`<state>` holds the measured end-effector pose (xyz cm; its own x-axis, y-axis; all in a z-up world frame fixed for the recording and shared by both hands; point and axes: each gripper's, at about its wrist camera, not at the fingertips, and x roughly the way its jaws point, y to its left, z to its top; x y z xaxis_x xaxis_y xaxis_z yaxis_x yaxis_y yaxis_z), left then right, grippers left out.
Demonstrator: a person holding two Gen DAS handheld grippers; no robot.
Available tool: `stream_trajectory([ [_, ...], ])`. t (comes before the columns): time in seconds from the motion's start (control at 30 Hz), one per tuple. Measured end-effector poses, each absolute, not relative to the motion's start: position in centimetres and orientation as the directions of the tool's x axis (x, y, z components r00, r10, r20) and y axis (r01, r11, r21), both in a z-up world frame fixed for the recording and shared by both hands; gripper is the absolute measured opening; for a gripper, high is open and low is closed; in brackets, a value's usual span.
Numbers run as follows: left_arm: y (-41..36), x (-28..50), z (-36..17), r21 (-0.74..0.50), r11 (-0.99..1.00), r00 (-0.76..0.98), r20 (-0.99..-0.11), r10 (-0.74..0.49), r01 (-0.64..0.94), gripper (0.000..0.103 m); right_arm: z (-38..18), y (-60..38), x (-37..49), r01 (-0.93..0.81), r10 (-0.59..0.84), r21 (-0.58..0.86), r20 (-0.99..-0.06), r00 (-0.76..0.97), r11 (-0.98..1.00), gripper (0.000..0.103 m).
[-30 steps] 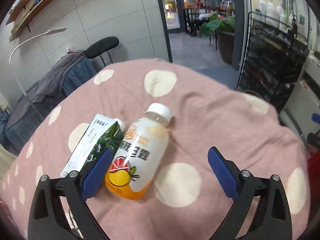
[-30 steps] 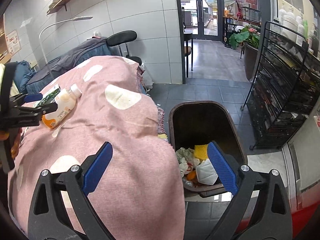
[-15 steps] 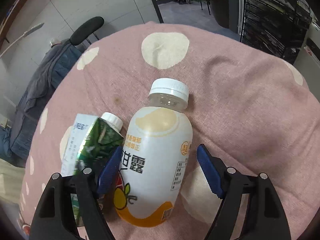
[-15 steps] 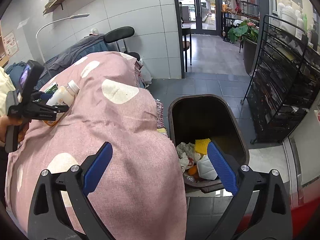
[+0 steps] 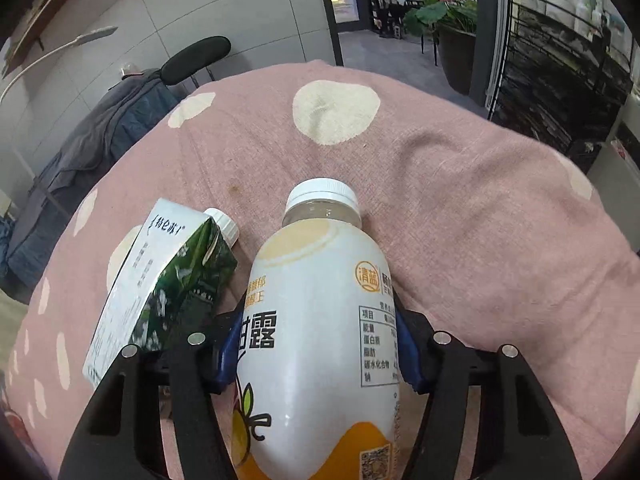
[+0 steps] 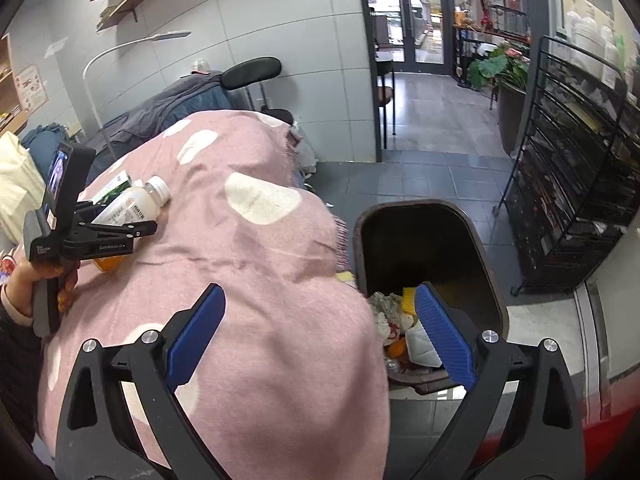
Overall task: Collect trash
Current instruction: 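Grasp the green milk carton with the right tool while the left tool holds the bottle, then carry the green carton to the bin with the right tool while the left tool carries the bottle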
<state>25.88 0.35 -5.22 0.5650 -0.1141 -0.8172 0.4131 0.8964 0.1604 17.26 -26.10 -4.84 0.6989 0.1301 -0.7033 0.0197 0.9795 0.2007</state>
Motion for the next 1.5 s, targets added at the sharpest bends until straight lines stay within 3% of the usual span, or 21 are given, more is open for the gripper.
stream_trajectory([
  [0.17, 2.0, 22.9, -2.5, 0.058, 0.932, 0.63, -0.752, -0.194, 0.357, 0.06, -3.5, -23.3, 18.5, -0.082, 0.212, 0.219, -0.682, 0.699, 0.972, 0.094],
  [0.33, 4.3, 19.9, -0.9, 0.017, 0.952, 0.686, -0.697, -0.209, 0.307, 0.06, -2.2, -19.1, 20.5, -0.246, 0.321, 0.207, -0.67, 0.669, 0.947, 0.094],
  [0.5, 7.9, 17.0, 0.3, -0.005, 0.977, 0.74, -0.652, -0.163, 0.211, 0.06, -2.4, -14.4, 23.2, -0.39, 0.421, 0.224, -0.718, 0.554, 0.893, 0.094],
  [0.83, 13.4, 12.5, 1.1, 0.024, 0.998, 0.802, -0.596, -0.026, 0.05, 0.06, -2.7, -3.1, 28.8, -0.675, 0.407, -0.022, -0.783, 0.47, 0.737, 0.094],
  [0.93, 14.5, 11.6, 0.9, 0.014, 0.999, 0.804, -0.595, -0.015, 0.029, 0.06, -2.9, 0.2, 29.5, -0.74, 0.354, -0.185, -0.787, 0.506, 0.647, 0.094],
  [1.23, 16.8, 10.7, 0.3, -0.04, 0.999, 0.804, -0.594, -0.019, -0.006, 0.06, -4.9, 7.0, 30.9, -0.738, 0.262, -0.597, -0.692, 0.672, 0.316, 0.094],
  [1.43, 17.3, 10.7, -1.2, -0.107, 0.994, 0.793, -0.605, -0.065, 0.0, 0.06, -7.0, 9.7, 31.9, -0.723, 0.261, -0.666, -0.676, 0.689, 0.182, 0.094],
  [1.5, 17.4, 10.9, -1.5, -0.134, 0.991, 0.792, -0.605, -0.084, 0.003, 0.06, -7.7, 10.5, 32.1, -0.745, 0.253, -0.649, -0.703, 0.664, 0.151, 0.09],
])
